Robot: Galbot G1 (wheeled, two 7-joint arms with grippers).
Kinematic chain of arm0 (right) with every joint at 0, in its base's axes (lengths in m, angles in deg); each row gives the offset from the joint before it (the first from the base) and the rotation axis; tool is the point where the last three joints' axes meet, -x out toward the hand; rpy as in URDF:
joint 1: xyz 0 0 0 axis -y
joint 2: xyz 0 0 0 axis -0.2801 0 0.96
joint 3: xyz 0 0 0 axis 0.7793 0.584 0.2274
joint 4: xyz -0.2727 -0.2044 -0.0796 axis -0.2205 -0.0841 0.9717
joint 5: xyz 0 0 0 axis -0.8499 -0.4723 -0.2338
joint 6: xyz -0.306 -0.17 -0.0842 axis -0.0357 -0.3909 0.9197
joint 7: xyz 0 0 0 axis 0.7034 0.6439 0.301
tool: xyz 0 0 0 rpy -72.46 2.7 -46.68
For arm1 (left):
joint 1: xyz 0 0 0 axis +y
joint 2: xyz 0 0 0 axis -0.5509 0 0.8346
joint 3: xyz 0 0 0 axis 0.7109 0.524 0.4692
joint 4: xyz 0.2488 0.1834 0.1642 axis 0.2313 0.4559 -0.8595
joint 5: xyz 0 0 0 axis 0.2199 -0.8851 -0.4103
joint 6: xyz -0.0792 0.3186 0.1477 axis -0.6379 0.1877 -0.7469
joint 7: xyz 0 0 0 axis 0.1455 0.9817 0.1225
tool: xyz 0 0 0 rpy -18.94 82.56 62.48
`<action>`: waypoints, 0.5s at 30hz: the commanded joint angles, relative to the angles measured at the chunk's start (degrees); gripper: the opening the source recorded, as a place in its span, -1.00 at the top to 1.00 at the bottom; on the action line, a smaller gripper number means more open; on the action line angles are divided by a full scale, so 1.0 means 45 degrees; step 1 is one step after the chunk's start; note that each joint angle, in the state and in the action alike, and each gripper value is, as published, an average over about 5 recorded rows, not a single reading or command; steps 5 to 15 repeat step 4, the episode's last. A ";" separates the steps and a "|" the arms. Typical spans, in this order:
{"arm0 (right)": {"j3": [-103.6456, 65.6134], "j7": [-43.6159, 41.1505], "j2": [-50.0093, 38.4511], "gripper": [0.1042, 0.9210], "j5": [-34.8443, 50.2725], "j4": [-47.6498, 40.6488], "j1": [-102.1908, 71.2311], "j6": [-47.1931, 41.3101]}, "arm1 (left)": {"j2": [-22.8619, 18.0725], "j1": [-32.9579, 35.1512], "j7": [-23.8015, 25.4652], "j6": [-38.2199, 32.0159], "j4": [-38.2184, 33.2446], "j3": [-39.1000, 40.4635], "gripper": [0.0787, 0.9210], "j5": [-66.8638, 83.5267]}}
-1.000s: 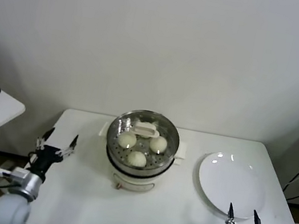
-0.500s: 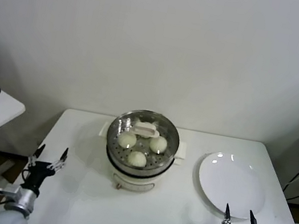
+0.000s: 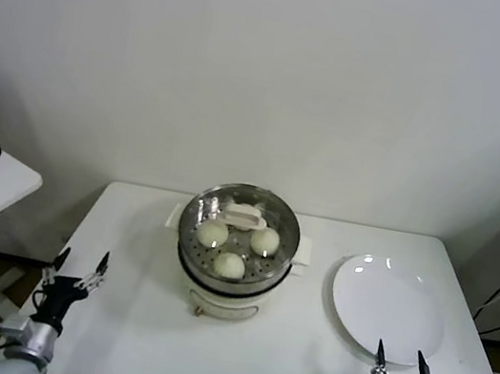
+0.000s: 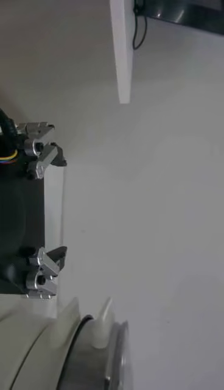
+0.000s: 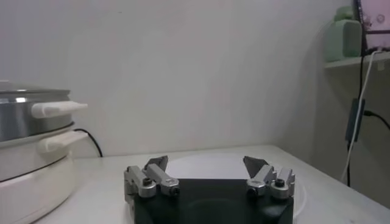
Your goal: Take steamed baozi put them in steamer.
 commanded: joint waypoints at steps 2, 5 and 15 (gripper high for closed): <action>0.0022 0.0023 0.0033 -0.76 0.0016 0.0031 0.0005 0.0019 | -0.0011 0.0058 0.0043 -0.0081 0.0004 0.0030 -0.77 -0.0045; 0.0026 0.0027 0.0041 -0.76 0.0016 0.0038 0.0008 0.0016 | -0.0013 0.0057 0.0043 -0.0069 -0.0005 0.0056 -0.77 -0.0052; 0.0026 0.0027 0.0041 -0.76 0.0016 0.0038 0.0008 0.0016 | -0.0013 0.0057 0.0043 -0.0069 -0.0005 0.0056 -0.77 -0.0052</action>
